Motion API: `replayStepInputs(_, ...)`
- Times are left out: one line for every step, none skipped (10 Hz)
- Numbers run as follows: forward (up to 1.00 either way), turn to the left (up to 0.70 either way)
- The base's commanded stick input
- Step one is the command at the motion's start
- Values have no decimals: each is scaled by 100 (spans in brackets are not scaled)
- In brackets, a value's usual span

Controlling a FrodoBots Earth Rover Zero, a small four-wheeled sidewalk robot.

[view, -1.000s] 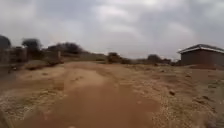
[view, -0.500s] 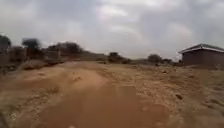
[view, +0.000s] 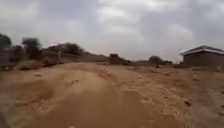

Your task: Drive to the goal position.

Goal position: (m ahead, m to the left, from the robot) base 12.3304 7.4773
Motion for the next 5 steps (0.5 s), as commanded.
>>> replayStepInputs(50, 0)
replayStepInputs(50, 0)
replayStepInputs(50, 0)
replayStepInputs(50, 0)
replayStepInputs(50, 0)
